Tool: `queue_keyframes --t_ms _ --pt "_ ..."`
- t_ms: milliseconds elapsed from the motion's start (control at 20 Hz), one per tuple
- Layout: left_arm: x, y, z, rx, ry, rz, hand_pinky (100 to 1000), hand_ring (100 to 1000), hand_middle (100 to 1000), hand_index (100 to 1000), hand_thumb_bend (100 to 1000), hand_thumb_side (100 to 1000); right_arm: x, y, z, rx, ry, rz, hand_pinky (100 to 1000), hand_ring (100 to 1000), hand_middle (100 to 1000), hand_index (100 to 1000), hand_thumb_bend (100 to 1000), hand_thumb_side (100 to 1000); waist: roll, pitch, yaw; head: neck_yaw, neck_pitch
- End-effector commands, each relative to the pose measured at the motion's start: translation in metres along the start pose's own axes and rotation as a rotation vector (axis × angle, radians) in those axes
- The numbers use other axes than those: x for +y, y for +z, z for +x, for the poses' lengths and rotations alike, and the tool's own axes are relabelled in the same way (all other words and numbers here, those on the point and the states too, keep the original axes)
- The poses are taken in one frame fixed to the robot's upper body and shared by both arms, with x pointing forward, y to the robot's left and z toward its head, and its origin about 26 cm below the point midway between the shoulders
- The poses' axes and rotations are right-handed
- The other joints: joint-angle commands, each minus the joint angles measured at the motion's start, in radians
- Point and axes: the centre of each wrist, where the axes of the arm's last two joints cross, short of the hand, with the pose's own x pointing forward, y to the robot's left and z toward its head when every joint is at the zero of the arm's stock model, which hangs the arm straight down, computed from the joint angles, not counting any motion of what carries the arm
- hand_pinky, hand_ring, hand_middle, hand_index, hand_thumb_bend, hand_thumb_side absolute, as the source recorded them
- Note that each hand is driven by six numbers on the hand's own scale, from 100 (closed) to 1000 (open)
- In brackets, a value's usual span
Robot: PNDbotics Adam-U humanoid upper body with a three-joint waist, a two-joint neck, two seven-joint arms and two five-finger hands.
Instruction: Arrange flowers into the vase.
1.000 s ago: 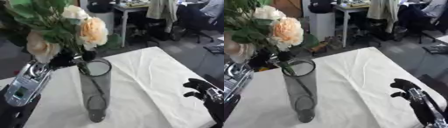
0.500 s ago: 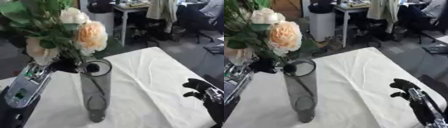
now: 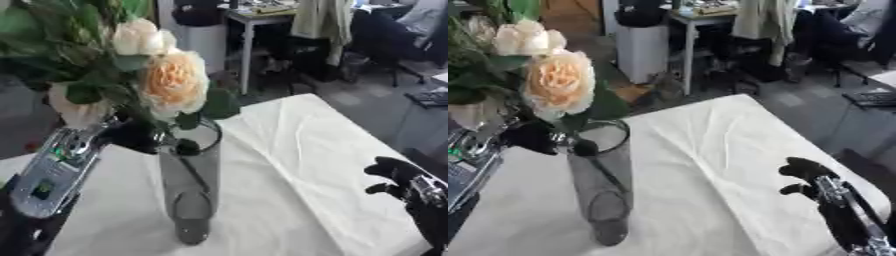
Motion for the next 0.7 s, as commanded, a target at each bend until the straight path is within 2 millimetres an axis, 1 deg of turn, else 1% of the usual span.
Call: queue_keyframes --t_ms 50,700 --pt "0.0076 -0.0006 0.0055 -0.006 -0.028 0.048 902 804 847 929 1000 368 -0.0059 -0.0031 0.0060 -0.021 0.019 -0.002 626 819 703 840 100 901 -0.005 -0.013 -0.002 -0.001 -0.003" --pt "0.0056 0.0018 0.0041 0.009 -0.012 0.084 915 802 847 934 1000 387 -0.0060 -0.0024 0.0056 -0.019 0.017 -0.005 626 820 703 839 100 901 -0.008 -0.014 0.005 -0.001 -0.002"
